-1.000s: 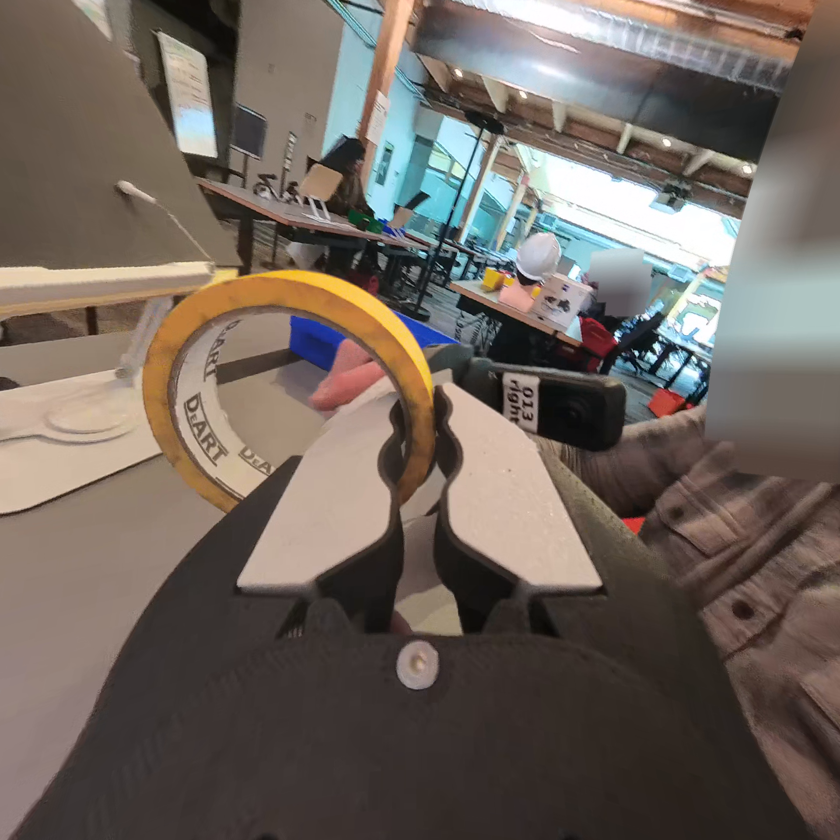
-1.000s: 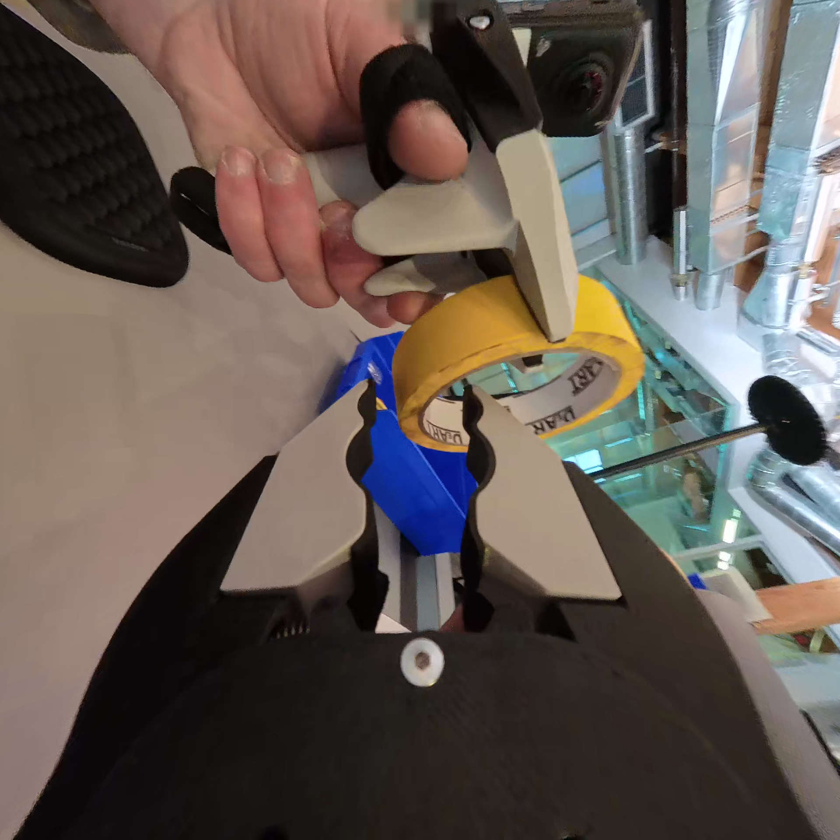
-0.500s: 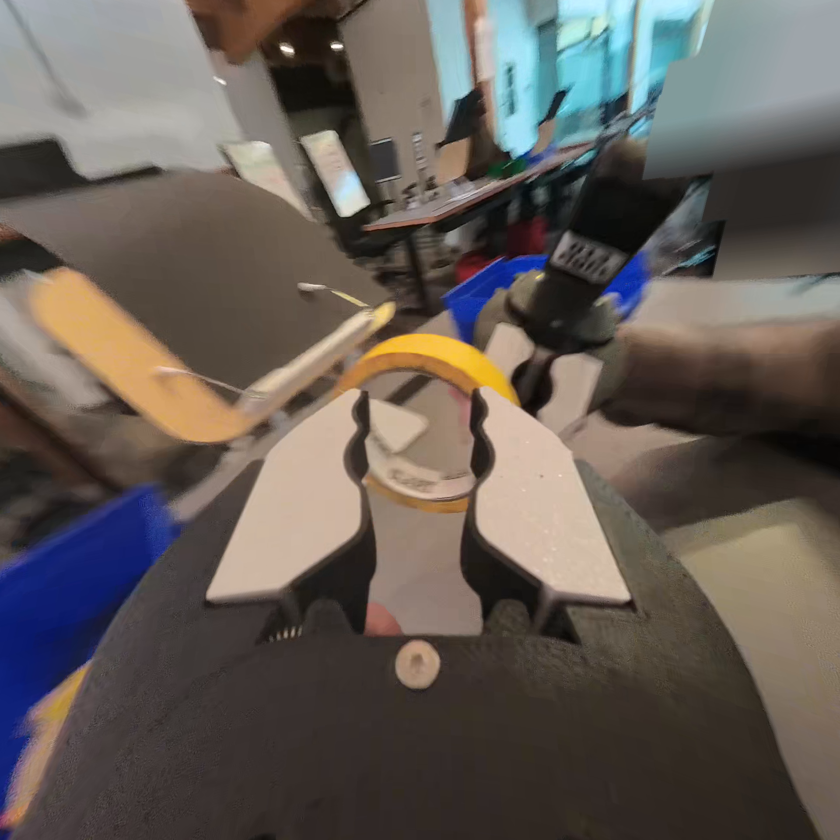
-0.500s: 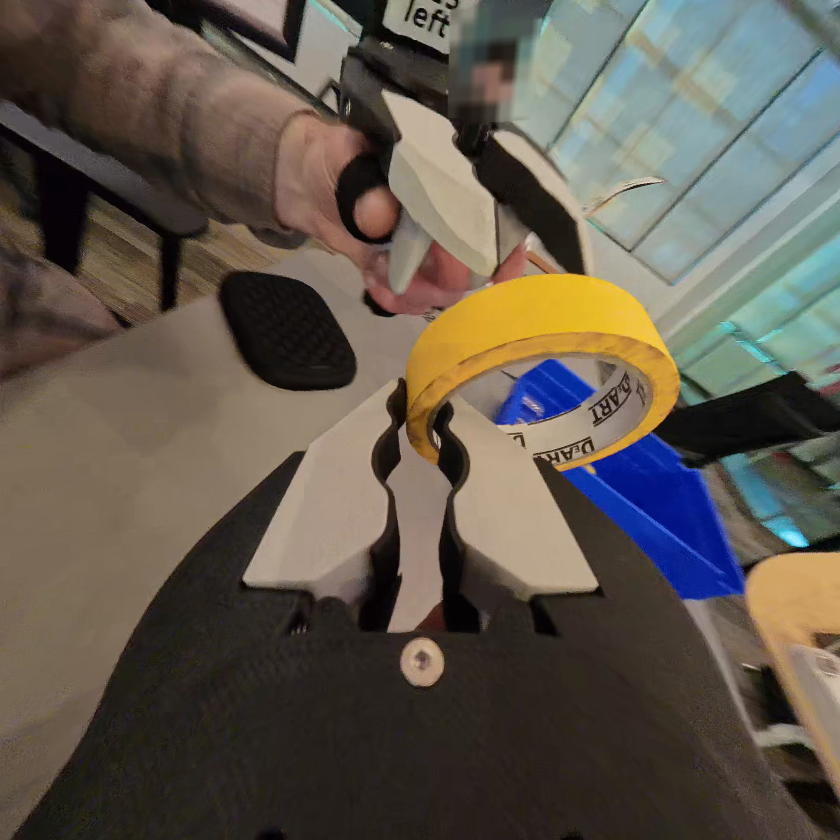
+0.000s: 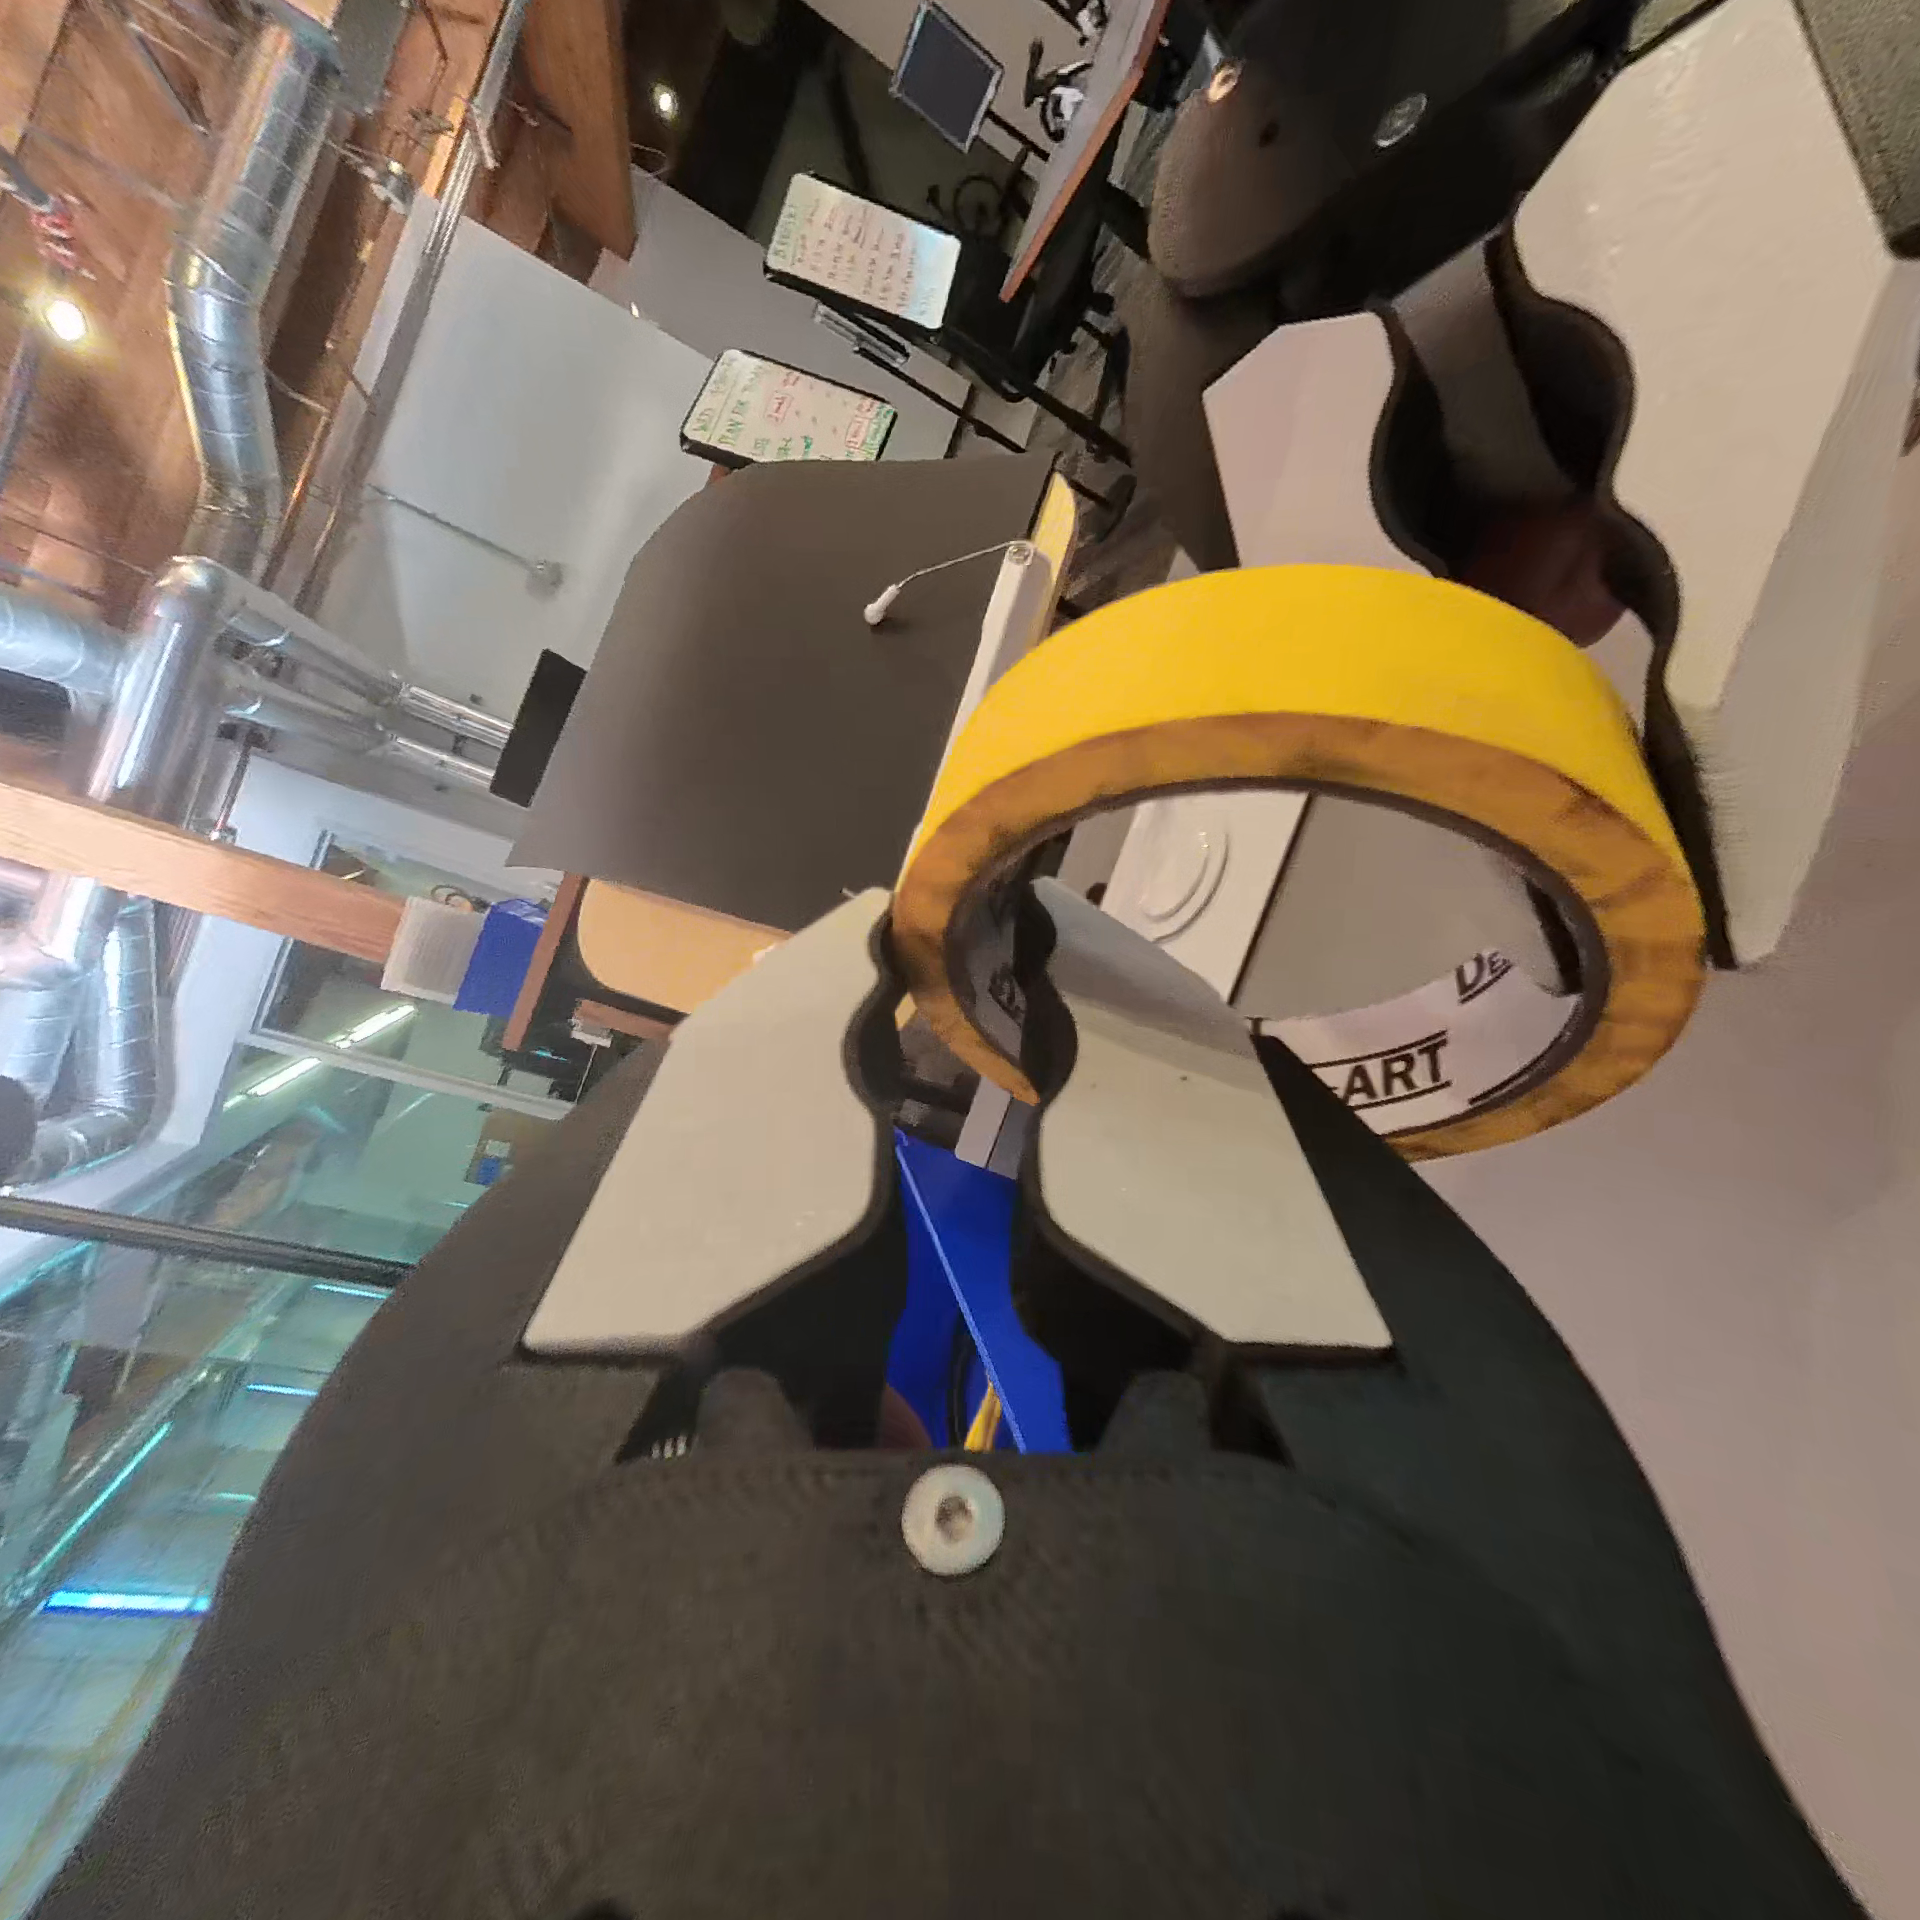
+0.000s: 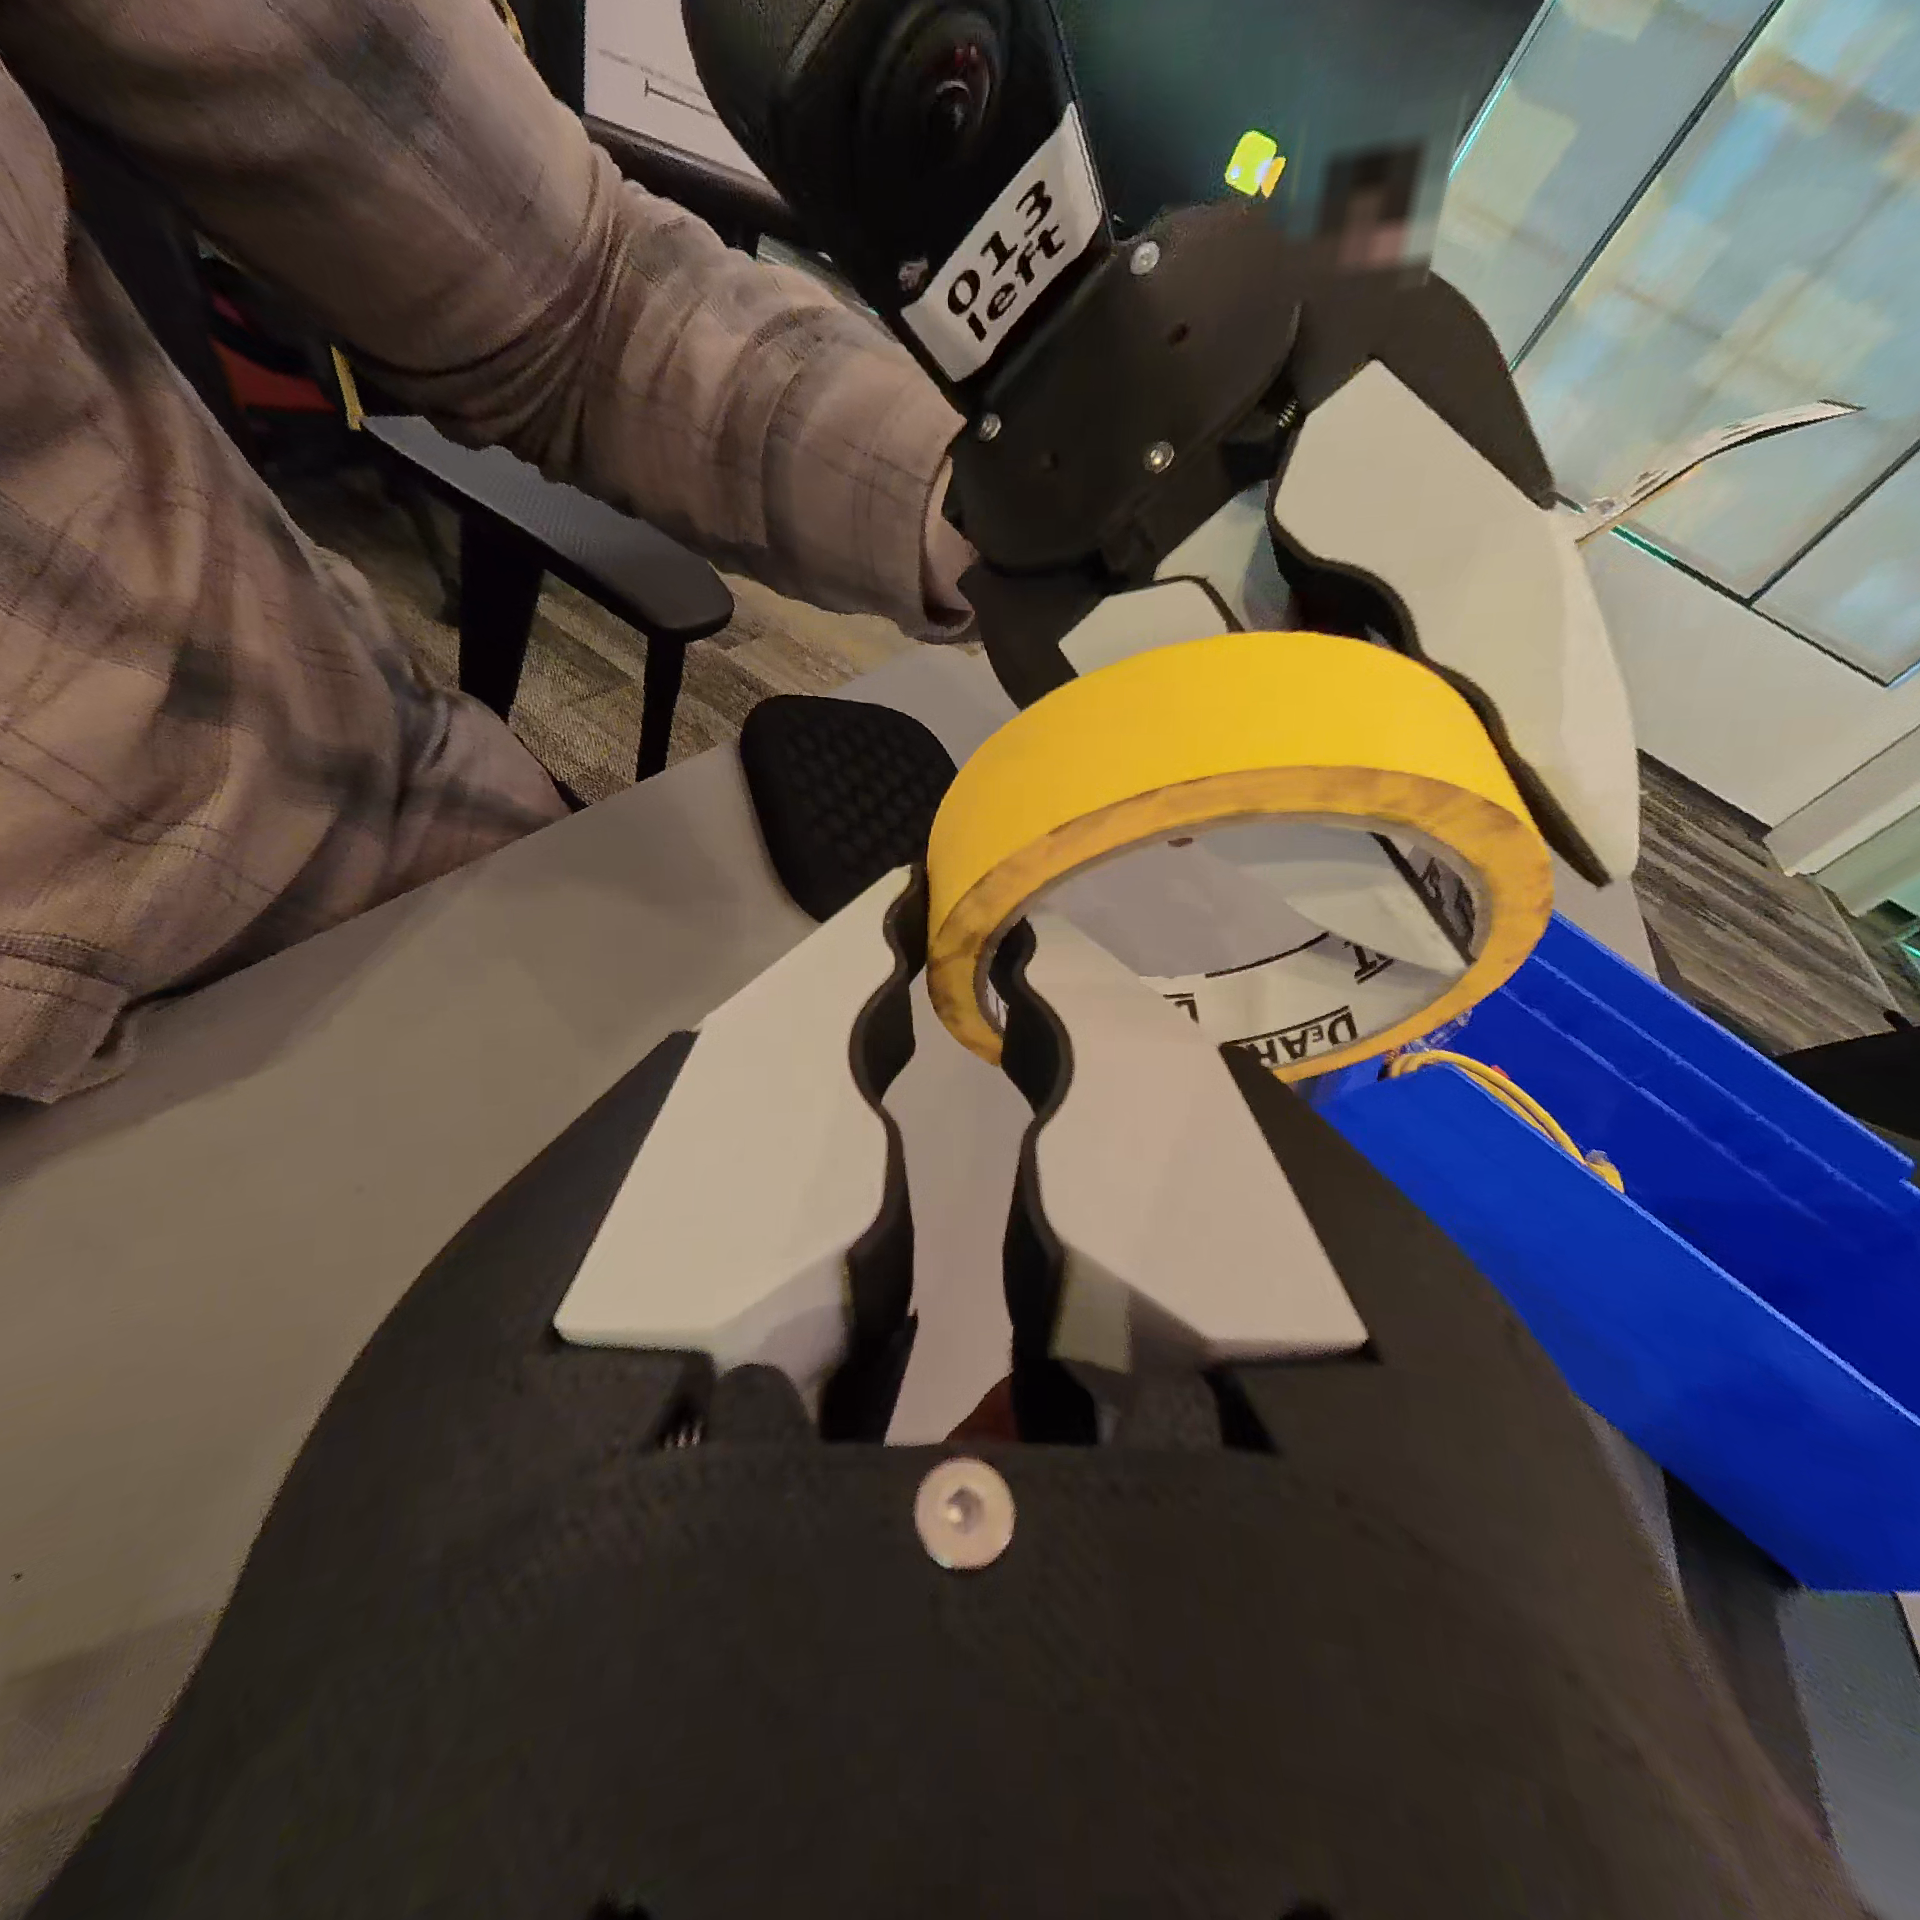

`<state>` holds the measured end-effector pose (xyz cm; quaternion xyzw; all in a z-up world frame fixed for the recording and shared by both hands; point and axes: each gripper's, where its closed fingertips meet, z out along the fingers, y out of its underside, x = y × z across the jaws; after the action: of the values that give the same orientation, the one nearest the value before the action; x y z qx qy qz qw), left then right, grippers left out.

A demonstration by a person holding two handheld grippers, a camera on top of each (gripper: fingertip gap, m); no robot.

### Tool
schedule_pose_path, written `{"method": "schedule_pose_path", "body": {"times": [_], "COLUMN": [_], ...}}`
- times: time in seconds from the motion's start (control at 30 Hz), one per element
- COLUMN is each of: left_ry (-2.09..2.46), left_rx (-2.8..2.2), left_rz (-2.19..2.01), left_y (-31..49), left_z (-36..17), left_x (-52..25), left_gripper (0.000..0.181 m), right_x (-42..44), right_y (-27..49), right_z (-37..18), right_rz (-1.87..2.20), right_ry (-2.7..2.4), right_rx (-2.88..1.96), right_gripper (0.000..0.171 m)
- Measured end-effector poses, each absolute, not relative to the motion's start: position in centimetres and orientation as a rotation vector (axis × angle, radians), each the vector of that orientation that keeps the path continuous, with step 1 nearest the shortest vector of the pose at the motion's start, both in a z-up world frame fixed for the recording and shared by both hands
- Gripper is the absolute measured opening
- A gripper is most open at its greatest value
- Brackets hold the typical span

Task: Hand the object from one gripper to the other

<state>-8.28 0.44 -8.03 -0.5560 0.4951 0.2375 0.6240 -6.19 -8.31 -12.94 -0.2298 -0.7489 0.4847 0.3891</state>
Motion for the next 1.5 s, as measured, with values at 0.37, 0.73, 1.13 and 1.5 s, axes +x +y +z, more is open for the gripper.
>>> {"method": "schedule_pose_path", "body": {"times": [0.37, 0.73, 1.13, 1.5], "left_ry": [1.014, 0.799, -0.047, -0.249], "left_rx": [-1.325, -1.456, -1.625, -1.515], "left_rz": [0.561, 0.32, -0.089, -0.087], "left_y": [1.2, 2.3, 4.5, 4.0], "left_z": [-5.9, -4.9, -7.0, -7.5], "left_x": [-9.9, -11.4, -19.0, -18.7], "left_gripper": [0.01, 0.01, 0.01, 0.01], "right_x": [-6.4, -5.0, -7.6, -9.4], "right_y": [-6.0, -2.8, -3.4, 4.4], "right_z": [-10.8, -8.3, -8.0, -6.9], "right_rz": [1.09, 0.962, 0.817, 0.77], "right_ry": [-1.771, -1.663, -1.616, -0.966], "right_rx": [-0.585, -0.571, -0.634, -1.031], "right_gripper": [0.042, 0.049, 0.027, 0.061]}}
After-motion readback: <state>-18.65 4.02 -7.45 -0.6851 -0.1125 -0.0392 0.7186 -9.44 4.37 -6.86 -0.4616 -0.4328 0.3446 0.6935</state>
